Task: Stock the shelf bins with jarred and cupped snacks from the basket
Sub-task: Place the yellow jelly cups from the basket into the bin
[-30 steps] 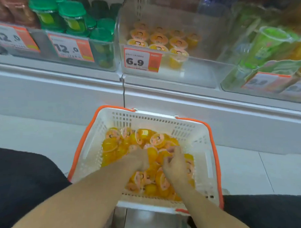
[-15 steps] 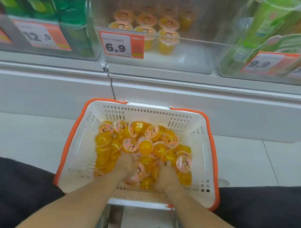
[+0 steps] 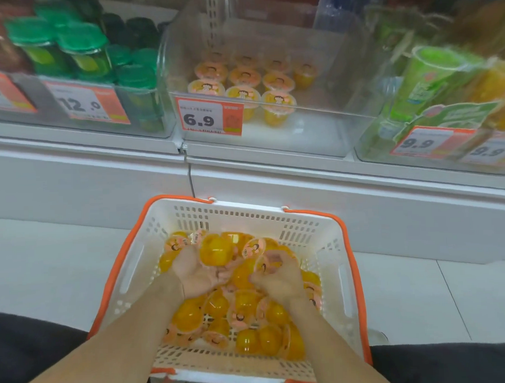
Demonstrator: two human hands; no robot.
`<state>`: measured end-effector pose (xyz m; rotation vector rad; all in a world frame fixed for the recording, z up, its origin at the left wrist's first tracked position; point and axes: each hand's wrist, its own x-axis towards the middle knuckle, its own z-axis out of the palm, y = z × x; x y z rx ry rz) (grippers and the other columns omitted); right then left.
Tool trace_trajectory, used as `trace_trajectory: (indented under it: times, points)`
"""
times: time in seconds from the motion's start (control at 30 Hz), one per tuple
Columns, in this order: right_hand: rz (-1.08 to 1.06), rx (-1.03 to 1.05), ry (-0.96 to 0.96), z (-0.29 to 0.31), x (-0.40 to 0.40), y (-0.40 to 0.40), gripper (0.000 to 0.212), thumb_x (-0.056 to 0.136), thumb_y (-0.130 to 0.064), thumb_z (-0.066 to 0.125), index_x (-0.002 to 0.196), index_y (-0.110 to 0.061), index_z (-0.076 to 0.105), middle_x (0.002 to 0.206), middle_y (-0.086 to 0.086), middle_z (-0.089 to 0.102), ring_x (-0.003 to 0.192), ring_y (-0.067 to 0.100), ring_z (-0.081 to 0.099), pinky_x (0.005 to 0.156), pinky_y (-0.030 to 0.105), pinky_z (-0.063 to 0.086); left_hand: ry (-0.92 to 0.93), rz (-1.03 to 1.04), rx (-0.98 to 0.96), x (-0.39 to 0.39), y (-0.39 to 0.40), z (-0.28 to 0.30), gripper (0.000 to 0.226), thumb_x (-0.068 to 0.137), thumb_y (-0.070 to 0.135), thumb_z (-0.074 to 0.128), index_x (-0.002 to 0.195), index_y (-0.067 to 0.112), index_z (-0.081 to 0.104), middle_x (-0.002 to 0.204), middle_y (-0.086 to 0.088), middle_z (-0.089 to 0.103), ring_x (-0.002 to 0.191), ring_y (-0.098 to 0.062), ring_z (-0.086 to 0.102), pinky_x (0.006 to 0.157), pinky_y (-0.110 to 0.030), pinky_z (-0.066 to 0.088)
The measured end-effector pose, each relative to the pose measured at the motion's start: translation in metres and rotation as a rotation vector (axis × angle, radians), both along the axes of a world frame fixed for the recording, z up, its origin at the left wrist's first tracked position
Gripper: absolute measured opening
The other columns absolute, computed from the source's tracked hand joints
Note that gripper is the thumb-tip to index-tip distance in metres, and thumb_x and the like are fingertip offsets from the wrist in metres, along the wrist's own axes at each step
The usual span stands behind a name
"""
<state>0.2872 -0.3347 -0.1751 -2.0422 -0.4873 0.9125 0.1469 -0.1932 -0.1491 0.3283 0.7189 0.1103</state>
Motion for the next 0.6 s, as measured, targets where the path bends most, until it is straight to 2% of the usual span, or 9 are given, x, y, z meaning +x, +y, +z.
trace_trajectory:
  times: [0.1,0.2,0.3,0.37,0.43,0.53,0.6]
  points:
    - [-0.042,0.287,-0.032,0.055,0.018,0.025,0.067,0.055,-0.020,0.089,0.117,-0.026,0.062,0.112,-0.008,0.066,0.107,0.010,0.062,0.078,0.027,0.059,-0.036,-0.033,0.125,0.022,0.019,0.043,0.037,0.101,0.030,0.039,0.095,0.007,0.067,0.084,-0.019,0.064,0.068,-0.030,0.057,0.060,-0.034,0.052]
    - [0.074,0.518,-0.145,0.125,0.041,0.044,0.055,0.061,-0.007,0.093,0.107,-0.024,0.069,0.112,-0.005,0.069,0.107,0.011,0.064,0.073,0.023,0.056,-0.038,-0.305,0.372,0.040,0.037,0.109,0.049,0.097,0.052,0.044,0.088,0.008,0.065,0.080,-0.021,0.062,0.066,-0.033,0.059,0.059,-0.035,0.054]
    - [0.203,0.637,-0.240,0.200,0.059,0.054,0.051,0.055,-0.020,0.095,0.100,-0.022,0.072,0.107,-0.003,0.073,0.102,0.011,0.067,0.070,0.021,0.053,-0.063,-0.480,0.554,0.049,0.048,0.176,0.064,0.090,0.069,0.044,0.101,0.010,0.066,0.081,-0.021,0.058,0.063,-0.031,0.057,0.048,-0.029,0.052]
    - [0.275,0.667,-0.308,0.241,0.067,0.058,0.054,0.051,-0.031,0.092,0.101,-0.020,0.073,0.108,-0.002,0.073,0.100,0.010,0.069,0.074,0.024,0.055,-0.087,-0.496,0.674,0.054,0.050,0.211,0.061,0.089,0.066,0.050,0.109,0.012,0.068,0.081,-0.019,0.057,0.062,-0.030,0.057,0.043,-0.026,0.048]
    - [0.365,0.683,-0.345,0.270,0.076,0.061,0.055,0.053,-0.035,0.092,0.103,-0.021,0.075,0.113,0.000,0.073,0.106,0.013,0.068,0.084,0.033,0.057,-0.112,-0.431,0.764,0.060,0.050,0.236,0.058,0.090,0.056,0.054,0.124,0.010,0.062,0.079,-0.015,0.057,0.060,-0.028,0.056,0.038,-0.023,0.043]
    - [0.451,0.676,-0.323,0.292,0.090,0.061,0.050,0.060,-0.026,0.090,0.106,-0.014,0.075,0.116,0.004,0.073,0.111,0.023,0.067,0.092,0.047,0.056,-0.148,-0.331,0.821,0.064,0.049,0.253,0.058,0.092,0.050,0.055,0.136,0.012,0.052,0.078,-0.014,0.057,0.061,-0.027,0.057,0.035,-0.019,0.036]
    - [0.468,0.649,-0.350,0.296,0.095,0.062,0.048,0.061,-0.022,0.089,0.106,-0.012,0.075,0.111,0.005,0.074,0.104,0.026,0.070,0.090,0.048,0.057,-0.162,-0.297,0.825,0.066,0.048,0.253,0.055,0.093,0.049,0.054,0.138,0.018,0.051,0.077,-0.013,0.057,0.061,-0.027,0.056,0.035,-0.017,0.033]
